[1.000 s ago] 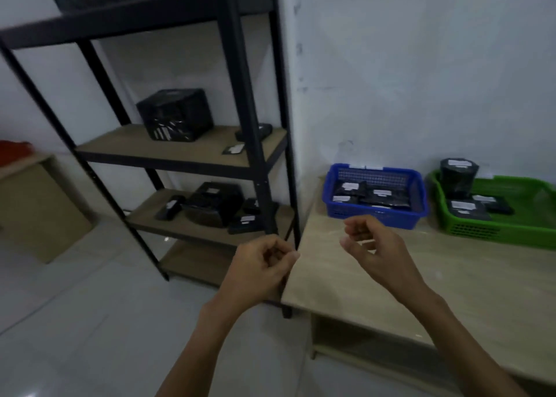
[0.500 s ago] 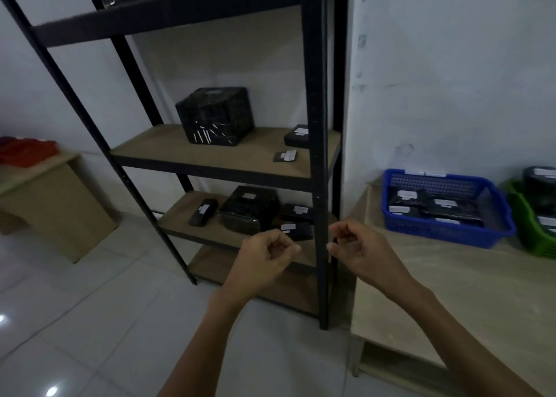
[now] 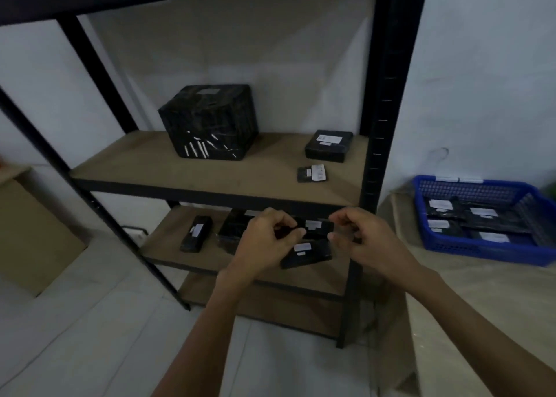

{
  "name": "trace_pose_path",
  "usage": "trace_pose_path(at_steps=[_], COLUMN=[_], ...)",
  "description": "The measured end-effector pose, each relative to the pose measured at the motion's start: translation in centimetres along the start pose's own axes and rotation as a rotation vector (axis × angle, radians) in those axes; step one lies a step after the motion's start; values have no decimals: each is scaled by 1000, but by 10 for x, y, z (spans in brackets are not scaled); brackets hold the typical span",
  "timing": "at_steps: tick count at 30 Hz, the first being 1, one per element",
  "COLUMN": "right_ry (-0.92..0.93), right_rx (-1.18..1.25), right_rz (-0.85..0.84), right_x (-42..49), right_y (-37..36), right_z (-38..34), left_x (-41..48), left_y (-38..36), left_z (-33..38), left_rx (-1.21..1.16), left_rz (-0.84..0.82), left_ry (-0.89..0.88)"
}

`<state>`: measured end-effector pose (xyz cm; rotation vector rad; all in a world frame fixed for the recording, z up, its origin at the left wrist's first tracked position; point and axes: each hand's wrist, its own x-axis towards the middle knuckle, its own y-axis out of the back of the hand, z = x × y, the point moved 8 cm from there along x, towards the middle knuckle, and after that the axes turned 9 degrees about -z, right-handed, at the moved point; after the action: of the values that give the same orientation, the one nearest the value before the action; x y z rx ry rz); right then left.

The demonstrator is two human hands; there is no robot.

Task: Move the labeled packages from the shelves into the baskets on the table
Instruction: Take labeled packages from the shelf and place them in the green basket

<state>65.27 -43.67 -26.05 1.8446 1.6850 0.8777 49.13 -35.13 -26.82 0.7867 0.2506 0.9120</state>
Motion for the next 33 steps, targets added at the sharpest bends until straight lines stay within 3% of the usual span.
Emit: trace_pose_path(at_steps=[6, 10, 17, 23, 30, 33], right_ry=[-115, -304, -533, -772, -840, -733], right_rx=[93, 109, 53, -26, -42, 4], right_rz=[105, 214, 422, 568, 456, 404], right_x=[78, 119, 167, 193, 215, 226], right_y=[-14, -15, 7, 25, 25, 19], right_z=[0, 26, 72, 107, 127, 122], left_x=[74, 112, 149, 159, 163, 162], left_y=[30, 24, 4, 8, 5, 4], left_z=[-49, -78, -102, -107, -111, -111], left_rx=[164, 369, 480, 498, 573, 551], left_rz=[10, -85, -296, -359, -339, -331], left_ry=[-66, -38, 4, -50, -53, -43])
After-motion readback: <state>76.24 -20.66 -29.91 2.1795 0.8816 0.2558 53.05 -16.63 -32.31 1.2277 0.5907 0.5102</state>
